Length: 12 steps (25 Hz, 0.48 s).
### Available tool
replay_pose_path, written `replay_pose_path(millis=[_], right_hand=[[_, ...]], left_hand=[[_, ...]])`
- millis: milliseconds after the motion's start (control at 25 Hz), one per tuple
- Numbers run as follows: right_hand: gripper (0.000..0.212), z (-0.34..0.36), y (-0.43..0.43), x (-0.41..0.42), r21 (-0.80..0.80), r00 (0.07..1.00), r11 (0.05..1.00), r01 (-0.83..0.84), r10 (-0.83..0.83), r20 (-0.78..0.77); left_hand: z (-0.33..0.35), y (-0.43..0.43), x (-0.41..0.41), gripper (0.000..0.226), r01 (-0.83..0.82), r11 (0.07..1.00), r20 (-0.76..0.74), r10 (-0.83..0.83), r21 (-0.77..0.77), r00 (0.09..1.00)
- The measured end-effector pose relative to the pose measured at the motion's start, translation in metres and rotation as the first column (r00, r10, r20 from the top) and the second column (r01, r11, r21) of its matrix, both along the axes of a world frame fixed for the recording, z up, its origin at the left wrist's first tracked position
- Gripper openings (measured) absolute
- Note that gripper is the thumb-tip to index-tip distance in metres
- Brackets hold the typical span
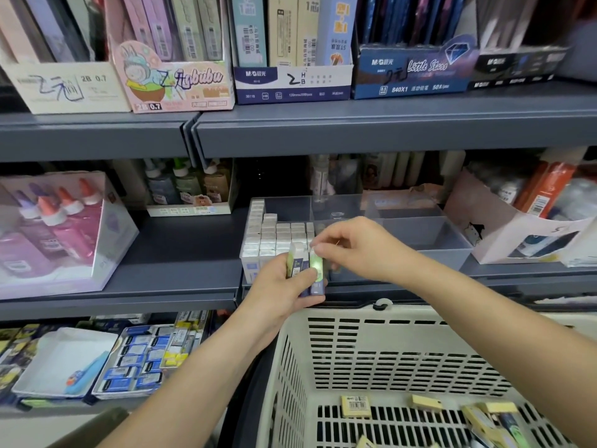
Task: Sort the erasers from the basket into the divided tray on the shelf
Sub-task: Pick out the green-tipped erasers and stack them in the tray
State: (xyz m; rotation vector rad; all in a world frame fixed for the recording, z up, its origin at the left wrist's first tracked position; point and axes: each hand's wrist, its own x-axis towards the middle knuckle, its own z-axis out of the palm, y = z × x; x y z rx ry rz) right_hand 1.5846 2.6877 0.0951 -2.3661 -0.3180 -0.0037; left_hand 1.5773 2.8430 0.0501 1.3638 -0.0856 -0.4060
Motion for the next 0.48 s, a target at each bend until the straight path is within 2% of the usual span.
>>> replay_pose_path(millis=[40,160,280,360,480], right_hand=[[0.007,0.0,-0.001,-0.003,0.029,0.999,0.999,-0.024,0.025,-0.046],[0.014,0.012,-0.016,-0.001,0.17,0.997,0.985,0.002,0.012,-0.081],[0.02,0.021,-0.037,0.021,0.325,0.977,0.927,0.189,-0.212,0.036],[0.019,0.016,-0.042,0.038,0.289,0.935,0.909,0.3,-0.341,0.103],[0.014,0.0,-0.036,0.049,0.129,0.928,0.938,0.323,-0.34,0.153]], left_hand=[[-0.001,-0.001,-0.001,0.014,0.0,1.0,0.005,0.0,-0.005,1.0],[-0.004,-0.001,-0.001,0.014,-0.046,0.998,0.022,0.047,-0.039,0.999],[-0.007,0.003,0.002,0.01,-0.076,0.997,0.061,0.078,-0.034,0.995],[-0.008,0.003,0.003,0.007,-0.096,0.995,0.077,0.098,-0.024,0.992],[-0.009,0.002,0.004,0.006,-0.111,0.994,0.089,0.111,-0.014,0.99]])
